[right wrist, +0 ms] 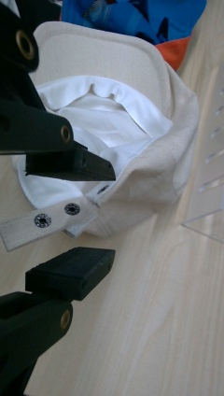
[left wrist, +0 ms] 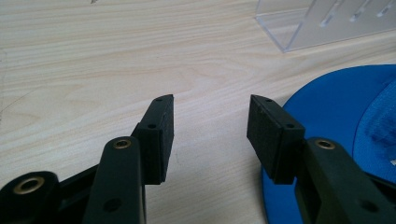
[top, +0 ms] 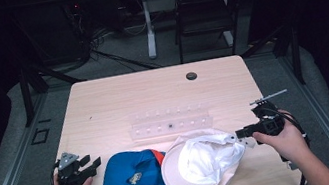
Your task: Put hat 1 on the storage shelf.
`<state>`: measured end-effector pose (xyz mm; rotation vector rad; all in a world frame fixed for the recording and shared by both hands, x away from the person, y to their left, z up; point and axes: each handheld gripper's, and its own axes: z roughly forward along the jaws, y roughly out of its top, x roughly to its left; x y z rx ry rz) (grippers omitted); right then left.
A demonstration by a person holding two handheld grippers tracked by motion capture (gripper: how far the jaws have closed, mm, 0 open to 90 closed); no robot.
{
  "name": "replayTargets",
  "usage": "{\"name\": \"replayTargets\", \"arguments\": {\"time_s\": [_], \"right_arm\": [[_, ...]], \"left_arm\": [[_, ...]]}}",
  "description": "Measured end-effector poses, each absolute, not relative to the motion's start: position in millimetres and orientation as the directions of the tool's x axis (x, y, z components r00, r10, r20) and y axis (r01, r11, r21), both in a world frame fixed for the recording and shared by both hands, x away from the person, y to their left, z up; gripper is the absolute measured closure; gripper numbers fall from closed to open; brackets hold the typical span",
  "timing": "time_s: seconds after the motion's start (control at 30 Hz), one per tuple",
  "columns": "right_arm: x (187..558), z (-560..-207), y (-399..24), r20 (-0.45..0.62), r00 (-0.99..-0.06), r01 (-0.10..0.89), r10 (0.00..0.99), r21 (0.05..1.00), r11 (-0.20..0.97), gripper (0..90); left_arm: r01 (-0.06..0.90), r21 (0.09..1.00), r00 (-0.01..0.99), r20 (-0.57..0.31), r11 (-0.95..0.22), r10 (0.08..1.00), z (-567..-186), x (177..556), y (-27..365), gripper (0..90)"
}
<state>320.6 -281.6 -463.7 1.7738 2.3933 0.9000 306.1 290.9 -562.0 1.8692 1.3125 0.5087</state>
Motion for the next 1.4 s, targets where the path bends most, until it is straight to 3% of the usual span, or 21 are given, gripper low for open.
{"name": "replayTargets", "arguments": {"time_s": [0.37,0.67,0.87,1.0,1.4], "right_arm": [[329.9,-476.9,-280.3,0.337,-0.325,0.911,0.884,0.364,0.196,52.9],[335.0,-484.7,-277.1,0.369,-0.313,0.936,0.875,0.278,0.217,64.2],[334.4,-484.8,-274.6,0.371,-0.314,0.937,0.874,0.267,0.223,65.7],[335.5,-483.3,-275.4,0.367,-0.339,0.934,0.866,0.245,0.262,66.0],[339.5,-502.4,-272.1,0.420,-0.286,0.953,0.861,0.217,0.211,58.9]], "left_arm": [[0.607,0.778,0.384,-0.107,-0.164,0.917,-561.7,305.3,292.4,51.6],[0.605,0.779,0.386,-0.107,-0.164,0.916,-562.0,305.1,292.0,51.6],[0.607,0.778,0.385,-0.106,-0.165,0.917,-562.2,305.3,292.0,51.6],[0.606,0.778,0.388,-0.106,-0.167,0.916,-562.3,305.4,291.9,51.6],[0.609,0.776,0.386,-0.108,-0.165,0.916,-562.1,305.3,292.7,51.6]]}}
